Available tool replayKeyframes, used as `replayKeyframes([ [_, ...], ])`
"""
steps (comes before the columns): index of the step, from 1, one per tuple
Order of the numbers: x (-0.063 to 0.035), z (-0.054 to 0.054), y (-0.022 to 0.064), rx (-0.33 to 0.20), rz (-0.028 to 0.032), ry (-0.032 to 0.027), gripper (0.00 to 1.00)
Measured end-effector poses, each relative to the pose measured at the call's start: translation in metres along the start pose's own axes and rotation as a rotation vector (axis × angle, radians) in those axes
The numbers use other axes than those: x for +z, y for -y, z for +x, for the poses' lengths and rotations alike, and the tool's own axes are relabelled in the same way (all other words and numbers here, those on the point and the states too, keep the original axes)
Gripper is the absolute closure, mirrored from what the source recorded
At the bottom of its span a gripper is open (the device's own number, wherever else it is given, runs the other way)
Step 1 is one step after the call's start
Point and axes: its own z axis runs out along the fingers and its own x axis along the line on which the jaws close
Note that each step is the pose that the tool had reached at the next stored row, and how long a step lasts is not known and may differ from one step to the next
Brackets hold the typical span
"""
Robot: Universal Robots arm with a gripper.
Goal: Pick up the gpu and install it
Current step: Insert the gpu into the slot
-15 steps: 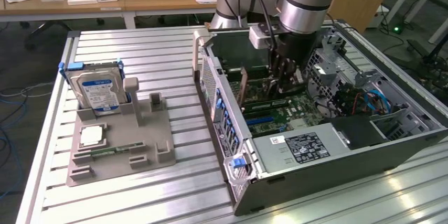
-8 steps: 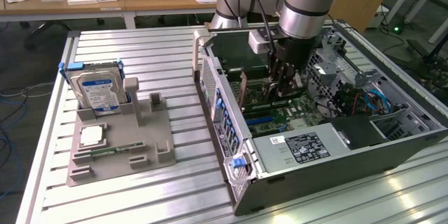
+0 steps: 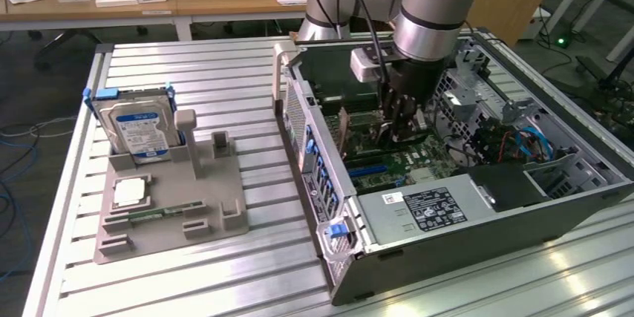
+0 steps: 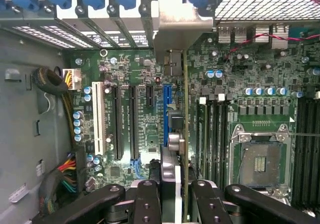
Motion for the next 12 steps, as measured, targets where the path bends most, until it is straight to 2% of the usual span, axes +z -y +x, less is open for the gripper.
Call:
replayKeyframes([
  [8,0.0085,0.0002,-0.0040,0.000,-0.0001,-0.0001,0.72],
  [12,0.0094,0.0010,-0.0046,0.000,0.0000,-0.0011,0.72],
])
